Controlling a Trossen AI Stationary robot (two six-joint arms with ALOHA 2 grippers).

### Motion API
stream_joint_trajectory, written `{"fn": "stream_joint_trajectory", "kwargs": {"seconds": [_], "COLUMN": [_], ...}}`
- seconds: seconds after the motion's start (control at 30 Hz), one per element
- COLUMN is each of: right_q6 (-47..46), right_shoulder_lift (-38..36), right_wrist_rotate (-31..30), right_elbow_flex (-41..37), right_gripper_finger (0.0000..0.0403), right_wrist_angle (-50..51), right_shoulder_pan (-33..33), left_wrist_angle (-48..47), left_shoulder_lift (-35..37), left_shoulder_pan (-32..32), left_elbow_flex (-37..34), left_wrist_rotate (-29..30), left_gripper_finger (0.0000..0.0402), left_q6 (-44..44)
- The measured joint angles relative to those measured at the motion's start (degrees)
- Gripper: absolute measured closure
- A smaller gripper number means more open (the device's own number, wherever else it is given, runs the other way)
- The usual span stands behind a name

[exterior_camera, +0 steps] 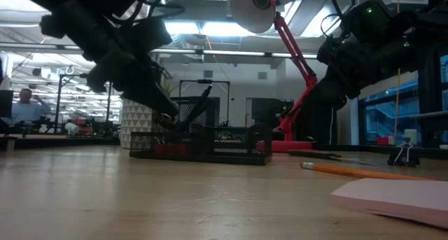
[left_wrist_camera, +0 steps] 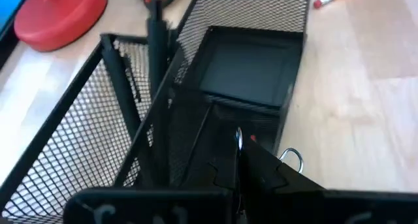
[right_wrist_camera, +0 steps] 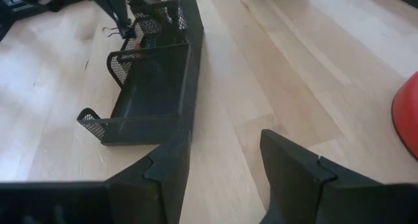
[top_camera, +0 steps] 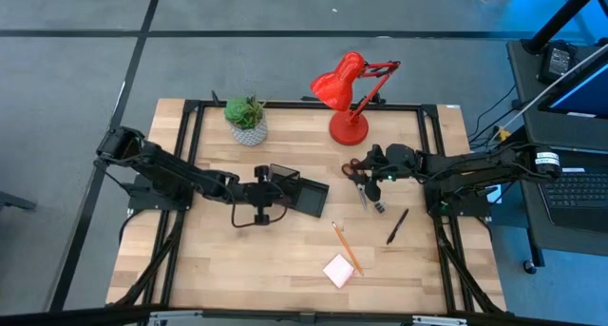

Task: Pick and place office supplies into organizer
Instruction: Put the bottom black binder clip into the black desk organizer

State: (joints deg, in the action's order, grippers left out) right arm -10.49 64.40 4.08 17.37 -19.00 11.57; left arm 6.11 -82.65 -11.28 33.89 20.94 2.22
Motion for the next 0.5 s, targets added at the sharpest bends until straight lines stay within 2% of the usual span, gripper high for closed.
{"fn": "stream_joint_trajectory", "kwargs": {"seconds": [0.2, 0.5], "right_q6": [-1.31, -1.26], "right_shoulder_lift": [0.00, 0.00], "right_wrist_rotate": [0.00, -0.02], "right_elbow_flex": [0.00, 0.00], "right_gripper_finger": [0.0215, 0.0215], "right_wrist_angle": [0.00, -0.01], "right_shoulder_pan": [0.00, 0.00], "left_wrist_angle": [4.20, 4.54], "left_shoulder_lift": [0.00, 0.00], "left_shoulder_pan": [1.14, 1.33], "left_elbow_flex": [-2.63, -4.43], "left_wrist_rotate": [0.01, 0.01], "left_gripper_finger": [0.0398, 0.0398], "left_q6": [0.00, 0.12]}}
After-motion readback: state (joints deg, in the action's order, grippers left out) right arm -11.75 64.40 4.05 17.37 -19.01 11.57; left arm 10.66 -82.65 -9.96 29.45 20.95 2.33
